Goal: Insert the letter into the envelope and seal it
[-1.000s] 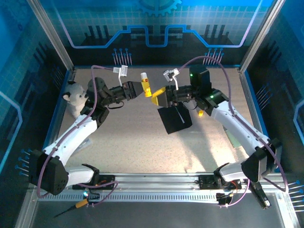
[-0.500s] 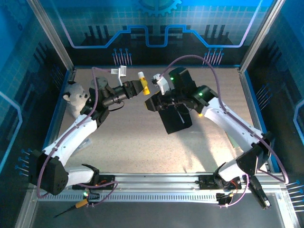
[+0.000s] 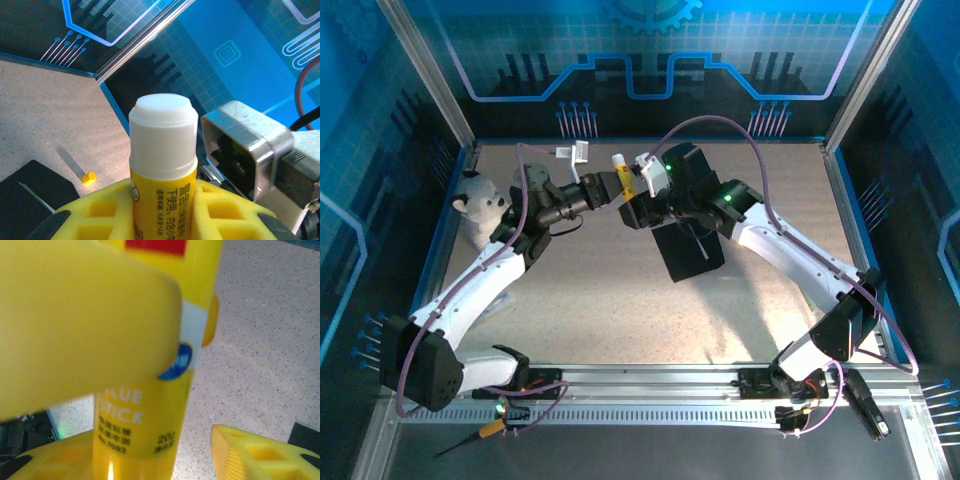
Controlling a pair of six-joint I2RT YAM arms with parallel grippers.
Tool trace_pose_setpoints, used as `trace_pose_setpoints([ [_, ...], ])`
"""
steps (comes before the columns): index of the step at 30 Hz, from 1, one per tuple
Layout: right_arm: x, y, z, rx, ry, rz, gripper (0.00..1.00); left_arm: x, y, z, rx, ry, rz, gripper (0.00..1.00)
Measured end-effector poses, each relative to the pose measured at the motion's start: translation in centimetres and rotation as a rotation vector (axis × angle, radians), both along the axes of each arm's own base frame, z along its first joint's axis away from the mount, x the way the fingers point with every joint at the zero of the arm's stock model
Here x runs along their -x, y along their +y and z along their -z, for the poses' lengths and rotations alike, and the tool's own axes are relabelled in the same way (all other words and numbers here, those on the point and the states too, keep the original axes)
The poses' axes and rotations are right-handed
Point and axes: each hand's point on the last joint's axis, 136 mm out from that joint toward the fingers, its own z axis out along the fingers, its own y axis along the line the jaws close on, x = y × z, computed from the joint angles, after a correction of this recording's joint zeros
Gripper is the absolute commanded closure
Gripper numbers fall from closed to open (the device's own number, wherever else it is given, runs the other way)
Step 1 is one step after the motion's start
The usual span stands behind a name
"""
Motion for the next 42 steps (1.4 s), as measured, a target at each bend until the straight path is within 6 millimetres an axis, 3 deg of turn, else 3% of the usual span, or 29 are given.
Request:
trace_pose_setpoints([
  [7,0.3,0.5,-0.3,-0.016,0.002,-0.005,0.7,-0.1,0.0,0.5,-0.002,0.012,-0.007,1.0],
  [16,0.4,0.7,-0.5,-0.036,0.018,-0.024,0.81,0.0,0.2,0.2,0.0,0.004,-0.013,1.0],
  [21,1.0,0.8,-1.4,-0.124,0.041,-0.094,0.82,0.6,0.1,-0.7,0.016,-0.033,0.037,1.0],
  [31,4.5,0.0,-5.3,-0.347,0.055,-0.305,0.8,4.1,-1.1,-4.5,0.106,-0.196,0.233,1.0],
  [36,4.7,-0.9,-6.2,-0.424,0.085,-0.34,0.79,4.6,-1.0,-5.2,0.114,-0.24,0.254,1.0],
  [42,4.9,-1.2,-6.5,-0.435,0.091,-0.343,0.65,4.7,-1.0,-5.1,0.101,-0.25,0.262,1.0],
])
